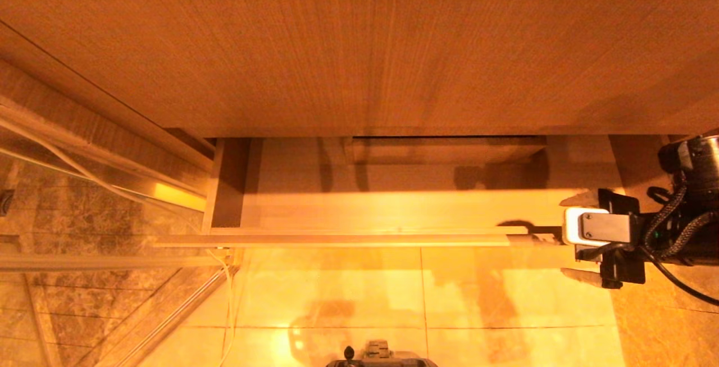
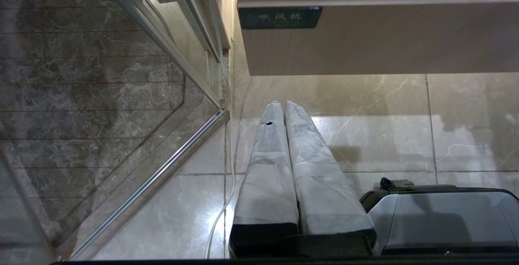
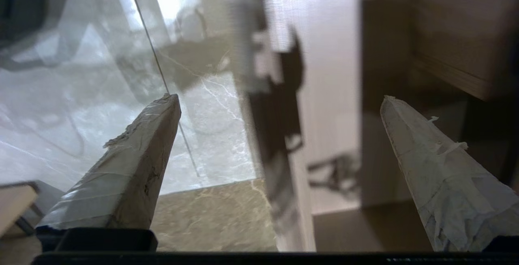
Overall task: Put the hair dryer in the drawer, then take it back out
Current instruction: Pull open the drawer
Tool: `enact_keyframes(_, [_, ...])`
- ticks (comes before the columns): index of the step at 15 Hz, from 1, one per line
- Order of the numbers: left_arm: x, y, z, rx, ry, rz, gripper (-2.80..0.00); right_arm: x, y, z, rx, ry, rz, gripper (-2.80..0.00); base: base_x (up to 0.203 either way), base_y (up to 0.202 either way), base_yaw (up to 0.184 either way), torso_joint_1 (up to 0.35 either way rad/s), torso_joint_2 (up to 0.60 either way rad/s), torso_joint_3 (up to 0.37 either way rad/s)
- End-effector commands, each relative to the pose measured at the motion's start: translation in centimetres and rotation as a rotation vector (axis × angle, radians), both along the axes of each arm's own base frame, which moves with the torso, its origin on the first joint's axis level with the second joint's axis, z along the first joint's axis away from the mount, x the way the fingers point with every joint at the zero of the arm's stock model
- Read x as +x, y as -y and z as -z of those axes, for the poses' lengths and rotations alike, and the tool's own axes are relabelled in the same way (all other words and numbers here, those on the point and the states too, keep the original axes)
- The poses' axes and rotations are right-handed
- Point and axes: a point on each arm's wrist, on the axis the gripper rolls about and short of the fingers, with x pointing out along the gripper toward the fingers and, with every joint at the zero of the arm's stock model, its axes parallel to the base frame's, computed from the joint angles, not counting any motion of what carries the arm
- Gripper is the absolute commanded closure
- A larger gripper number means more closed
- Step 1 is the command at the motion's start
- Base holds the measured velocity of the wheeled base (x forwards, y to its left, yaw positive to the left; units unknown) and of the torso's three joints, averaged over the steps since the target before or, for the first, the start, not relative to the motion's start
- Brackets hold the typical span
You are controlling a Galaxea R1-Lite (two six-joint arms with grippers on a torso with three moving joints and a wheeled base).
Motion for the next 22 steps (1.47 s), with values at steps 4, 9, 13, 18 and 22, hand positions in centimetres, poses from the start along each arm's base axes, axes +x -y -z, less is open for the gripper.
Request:
enact_keyframes(4, [0.0, 0.0, 0.0, 0.000, 0.002, 0.000, 0.00, -3.5, 0.4, -2.9, 0.035, 0.094, 0.034, -2.80, 0.000, 0.000, 0.000, 0.000, 0.00, 0.000])
enact_keyframes(9, [0.0, 0.0, 0.0, 0.000, 0.001, 0.000, 0.00, -4.6, 1.3, -4.0, 0.041, 0.136, 0.082, -2.80, 0.000, 0.000, 0.000, 0.000, 0.00, 0.000])
enact_keyframes(13, [0.0, 0.0, 0.0, 0.000, 0.000, 0.000, 0.00, -5.9, 1.4, -4.7, 0.046, 0.135, 0.081, 0.00, 0.000, 0.000, 0.000, 0.000, 0.00, 0.000])
enact_keyframes(18, [0.0, 0.0, 0.0, 0.000, 0.000, 0.000, 0.00, -8.5, 1.9, -6.3, 0.061, 0.127, 0.212, 0.00, 0.000, 0.000, 0.000, 0.000, 0.00, 0.000])
enact_keyframes(22, [0.0, 0.0, 0.0, 0.000, 0.000, 0.000, 0.00, -10.8, 2.8, -6.4, 0.077, 0.042, 0.350, 0.00, 0.000, 0.000, 0.000, 0.000, 0.00, 0.000])
